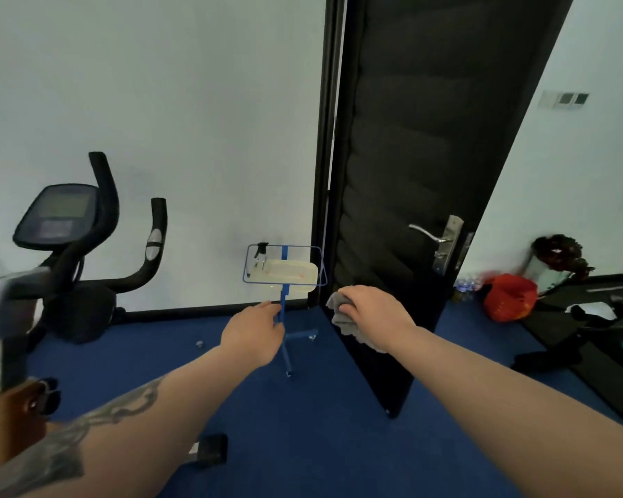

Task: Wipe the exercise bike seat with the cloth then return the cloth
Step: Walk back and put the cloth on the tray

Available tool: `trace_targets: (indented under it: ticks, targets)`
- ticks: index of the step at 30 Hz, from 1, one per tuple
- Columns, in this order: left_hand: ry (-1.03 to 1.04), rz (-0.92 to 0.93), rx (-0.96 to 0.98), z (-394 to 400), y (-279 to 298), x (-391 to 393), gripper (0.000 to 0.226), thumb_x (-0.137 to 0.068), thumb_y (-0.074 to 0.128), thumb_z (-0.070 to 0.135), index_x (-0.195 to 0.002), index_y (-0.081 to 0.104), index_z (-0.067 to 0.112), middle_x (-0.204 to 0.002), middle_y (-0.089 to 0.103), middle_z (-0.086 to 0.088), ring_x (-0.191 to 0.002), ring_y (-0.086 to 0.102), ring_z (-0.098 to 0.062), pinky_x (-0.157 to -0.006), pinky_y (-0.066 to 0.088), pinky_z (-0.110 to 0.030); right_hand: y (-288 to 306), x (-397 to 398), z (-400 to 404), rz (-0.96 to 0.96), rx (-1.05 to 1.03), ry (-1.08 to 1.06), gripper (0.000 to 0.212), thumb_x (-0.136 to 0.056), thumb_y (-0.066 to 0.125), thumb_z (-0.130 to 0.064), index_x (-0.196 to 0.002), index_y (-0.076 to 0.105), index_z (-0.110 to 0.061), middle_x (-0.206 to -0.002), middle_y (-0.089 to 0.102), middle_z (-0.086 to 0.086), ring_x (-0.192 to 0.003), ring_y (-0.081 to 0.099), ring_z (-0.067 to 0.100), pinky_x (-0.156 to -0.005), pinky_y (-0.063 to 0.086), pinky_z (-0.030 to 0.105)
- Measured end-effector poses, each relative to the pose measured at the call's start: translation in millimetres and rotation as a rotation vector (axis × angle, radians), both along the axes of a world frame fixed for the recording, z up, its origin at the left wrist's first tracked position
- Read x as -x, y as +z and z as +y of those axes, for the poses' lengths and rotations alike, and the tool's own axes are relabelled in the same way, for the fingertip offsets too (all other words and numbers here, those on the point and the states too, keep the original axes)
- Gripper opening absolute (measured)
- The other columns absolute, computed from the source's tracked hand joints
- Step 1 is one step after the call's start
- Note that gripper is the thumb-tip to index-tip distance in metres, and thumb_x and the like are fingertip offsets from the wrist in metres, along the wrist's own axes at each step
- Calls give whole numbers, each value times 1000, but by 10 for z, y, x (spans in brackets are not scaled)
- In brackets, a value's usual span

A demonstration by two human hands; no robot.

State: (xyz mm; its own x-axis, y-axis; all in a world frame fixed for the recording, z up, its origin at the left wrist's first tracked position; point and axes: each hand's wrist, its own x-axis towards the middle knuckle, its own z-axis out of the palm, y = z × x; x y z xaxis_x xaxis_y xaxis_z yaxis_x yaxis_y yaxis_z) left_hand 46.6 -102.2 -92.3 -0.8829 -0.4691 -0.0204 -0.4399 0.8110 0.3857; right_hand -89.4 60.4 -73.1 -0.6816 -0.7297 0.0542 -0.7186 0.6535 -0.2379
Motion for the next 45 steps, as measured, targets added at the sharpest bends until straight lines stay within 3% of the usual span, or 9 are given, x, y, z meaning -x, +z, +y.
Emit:
trace_targets:
  ticks: [5,11,17,22,25,29,34,38,45]
  targets:
    - [32,7,12,-244,-90,530,42,-96,37,25,-137,41,18,-142,44,-1,-124,46,-25,-98,42,-36,-263,706,-299,-46,44,78,13,-90,48,-25,-81,56,-27,-101,66,-2,-86,63,21,-74,55,47]
    - [99,6,22,-605,-121,1333,45,-95,37,26,-139,39,20,-144,44,1,-122,48,-25,-96,43,-35,-344,1519,-685,-86,109,143,17,-93,46,-25,-81,57,-27,-92,65,-2,-78,61,19,-71,55,45]
    - [152,30,85,-950,13,2200,48,-94,36,29,-142,36,22,-149,38,2,-128,43,-25,-103,38,-37,-177,2299,-1099,-63,83,228,18,-95,47,-23,-101,65,-22,-108,64,0,-95,61,22,-80,53,43]
    - [158,-24,96,-1221,-127,2569,47,-94,36,28,-141,38,19,-148,39,1,-126,44,-26,-102,38,-38,-254,2749,-1462,-141,111,237,17,-96,49,-16,-98,66,-13,-110,66,1,-98,63,22,-78,50,23]
    - [175,-32,97,-1527,-215,2803,46,-93,36,26,-138,41,19,-145,43,2,-124,47,-25,-99,38,-35,-360,3042,-1735,-126,99,244,16,-96,49,-22,-97,65,-22,-110,65,-6,-98,62,16,-85,52,35]
    - [156,-37,78,-1979,-373,3157,46,-93,36,27,-138,41,20,-145,43,2,-124,46,-24,-100,38,-35,-493,3365,-2113,-161,93,209,18,-96,49,-20,-98,66,-20,-114,65,-4,-99,61,16,-86,51,36]
    - [118,-43,76,-2561,-560,3578,47,-95,34,28,-141,36,19,-150,36,0,-133,37,-22,-109,29,-35,-760,3816,-2659,-217,43,219,18,-96,48,-13,-102,65,-11,-106,61,1,-83,56,8,-69,47,12]
    - [113,-98,51,-2978,-802,3833,49,-96,33,29,-144,32,20,-153,31,0,-137,31,-21,-111,25,-34,-1020,4111,-3085,-219,27,172,12,-90,47,-31,-81,53,-36,-108,64,-7,-94,61,16,-78,54,40]
    - [134,-184,-34,-3378,-1191,4176,47,-96,34,27,-143,34,21,-151,34,3,-135,33,-21,-108,27,-35,-1463,4451,-3569,-280,-45,137,18,-95,48,-24,-101,65,-19,-110,65,-1,-100,61,20,-83,52,42]
